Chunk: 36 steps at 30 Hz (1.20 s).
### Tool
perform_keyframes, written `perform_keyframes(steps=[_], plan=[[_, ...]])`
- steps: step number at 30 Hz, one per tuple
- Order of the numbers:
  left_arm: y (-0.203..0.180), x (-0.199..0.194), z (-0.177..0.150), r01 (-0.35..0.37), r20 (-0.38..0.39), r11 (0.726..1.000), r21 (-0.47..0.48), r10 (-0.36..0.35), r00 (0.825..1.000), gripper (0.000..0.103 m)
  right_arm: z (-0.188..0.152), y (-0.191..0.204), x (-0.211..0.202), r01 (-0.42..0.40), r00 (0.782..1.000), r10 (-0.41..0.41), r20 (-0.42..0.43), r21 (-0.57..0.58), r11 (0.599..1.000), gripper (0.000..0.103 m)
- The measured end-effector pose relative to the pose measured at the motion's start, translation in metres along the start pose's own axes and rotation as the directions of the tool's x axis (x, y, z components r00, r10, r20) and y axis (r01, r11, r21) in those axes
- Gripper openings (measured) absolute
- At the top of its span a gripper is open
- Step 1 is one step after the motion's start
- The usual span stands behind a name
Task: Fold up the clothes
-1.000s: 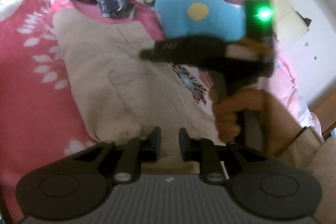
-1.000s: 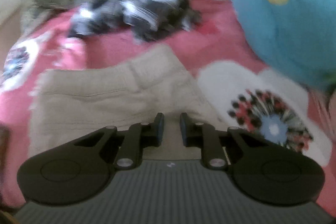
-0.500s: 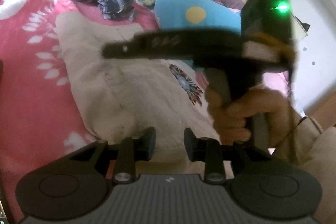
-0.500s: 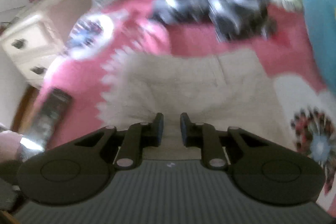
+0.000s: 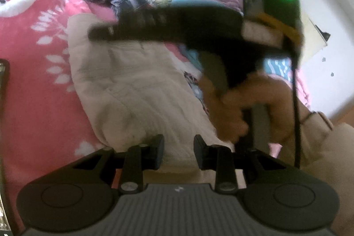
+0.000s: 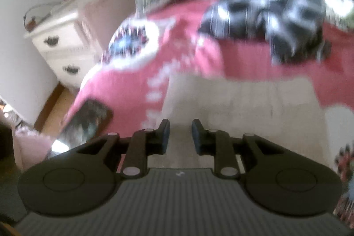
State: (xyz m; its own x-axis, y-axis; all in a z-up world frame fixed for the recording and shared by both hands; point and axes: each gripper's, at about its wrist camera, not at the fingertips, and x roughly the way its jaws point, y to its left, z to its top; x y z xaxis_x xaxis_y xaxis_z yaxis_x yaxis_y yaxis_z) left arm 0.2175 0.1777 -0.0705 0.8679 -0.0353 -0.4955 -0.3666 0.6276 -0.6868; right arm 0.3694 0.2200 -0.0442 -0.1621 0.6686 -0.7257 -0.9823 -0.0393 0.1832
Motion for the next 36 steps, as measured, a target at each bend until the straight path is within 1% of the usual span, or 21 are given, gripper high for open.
perform_keyframes(steps=[1,2,3,5,6,8,9,11,14,17,19,21,22,23,25,26,28,30,31,34,36], plan=[[0.001,0.000,0.001,-0.005,-0.001,1.000,-0.005,0.005,1.000,0.030,0.005,0.000,0.004,0.001,1.000,-0.001,0.019,-0.010,1.000,0.021],[0.003,0.001,0.002,-0.014,-0.005,1.000,-0.008,0.014,1.000,0.025,0.008,0.000,0.013,0.010,1.000,-0.010,0.018,-0.020,1.000,0.022],[0.004,0.002,0.003,-0.022,-0.008,1.000,-0.011,0.022,1.000,0.023,0.010,0.000,0.024,0.022,1.000,-0.022,0.009,-0.028,0.999,0.022],[0.006,0.002,0.004,-0.017,-0.010,1.000,-0.020,0.017,1.000,0.024,0.007,-0.001,0.043,0.050,0.999,-0.051,-0.019,-0.041,0.998,0.023],[0.005,0.001,0.005,-0.014,-0.007,1.000,-0.017,0.014,1.000,0.024,0.007,0.000,0.044,0.057,0.998,-0.058,-0.015,-0.045,0.997,0.024],[0.002,-0.003,0.005,-0.012,0.009,1.000,0.001,0.012,1.000,0.031,0.008,-0.001,0.032,0.064,0.998,-0.063,0.014,-0.037,0.997,0.024],[0.001,-0.006,0.006,-0.010,0.016,1.000,0.006,0.010,1.000,0.031,0.007,-0.001,0.020,0.072,0.997,-0.071,0.038,-0.031,0.997,0.024],[-0.001,-0.010,0.006,-0.006,0.027,1.000,0.008,0.006,1.000,0.033,0.003,-0.004,-0.008,0.123,0.990,-0.122,0.069,-0.012,0.992,0.026],[-0.002,-0.017,0.008,-0.002,0.055,1.000,0.005,0.001,0.998,0.033,-0.014,-0.012,-0.054,0.183,0.980,-0.186,0.073,0.044,0.982,0.026],[-0.004,-0.025,0.009,-0.004,0.093,1.000,0.013,0.002,0.996,0.033,-0.039,-0.011,-0.089,0.198,0.977,-0.205,0.062,0.104,0.975,0.026],[-0.006,-0.031,0.008,-0.005,0.116,1.000,0.022,0.003,0.993,0.033,-0.058,-0.009,-0.093,0.187,0.979,-0.196,0.055,0.148,0.971,0.026],[-0.009,-0.034,0.006,-0.018,0.128,0.999,0.031,0.014,0.992,0.031,-0.076,-0.008,-0.093,0.175,0.981,-0.187,0.046,0.192,0.966,0.026],[-0.009,-0.035,0.005,-0.024,0.133,0.999,0.034,0.019,0.991,0.036,-0.086,-0.010,-0.087,0.174,0.983,-0.184,0.026,0.219,0.960,0.027],[-0.010,-0.038,0.004,-0.024,0.137,0.999,0.036,0.019,0.990,0.036,-0.096,-0.012,-0.077,0.186,0.981,-0.194,0.010,0.247,0.951,0.027],[-0.010,-0.042,0.005,-0.034,0.149,0.999,0.038,0.028,0.988,0.036,-0.118,-0.014,-0.060,0.219,0.973,-0.229,0.001,0.299,0.929,0.027],[-0.010,-0.044,0.006,-0.039,0.160,0.999,0.038,0.032,0.987,0.036,-0.123,-0.012,-0.058,0.231,0.969,-0.246,0.009,0.314,0.921,0.028],[-0.007,-0.050,0.007,-0.051,0.185,0.998,0.035,0.044,0.982,0.036,-0.122,-0.008,-0.067,0.255,0.962,-0.274,0.010,0.338,0.906,0.028],[-0.003,-0.056,0.010,-0.062,0.211,0.998,0.027,0.055,0.976,0.036,-0.123,-0.001,-0.079,0.309,0.942,-0.336,0.008,0.368,0.877,0.028],[-0.001,-0.058,0.012,-0.065,0.224,0.998,0.019,0.059,0.973,0.036,-0.125,0.005,-0.087,0.309,0.937,-0.347,0.034,0.382,0.871,0.029],[0.000,-0.066,0.015,-0.056,0.249,0.998,0.011,0.052,0.967,0.036,-0.131,0.027,-0.106,0.250,0.933,-0.332,0.139,0.415,0.875,0.029],[-0.002,-0.070,0.014,-0.034,0.245,0.999,0.016,0.029,0.969,0.036,-0.134,0.038,-0.099,0.199,0.938,-0.299,0.175,0.433,0.879,0.028]])
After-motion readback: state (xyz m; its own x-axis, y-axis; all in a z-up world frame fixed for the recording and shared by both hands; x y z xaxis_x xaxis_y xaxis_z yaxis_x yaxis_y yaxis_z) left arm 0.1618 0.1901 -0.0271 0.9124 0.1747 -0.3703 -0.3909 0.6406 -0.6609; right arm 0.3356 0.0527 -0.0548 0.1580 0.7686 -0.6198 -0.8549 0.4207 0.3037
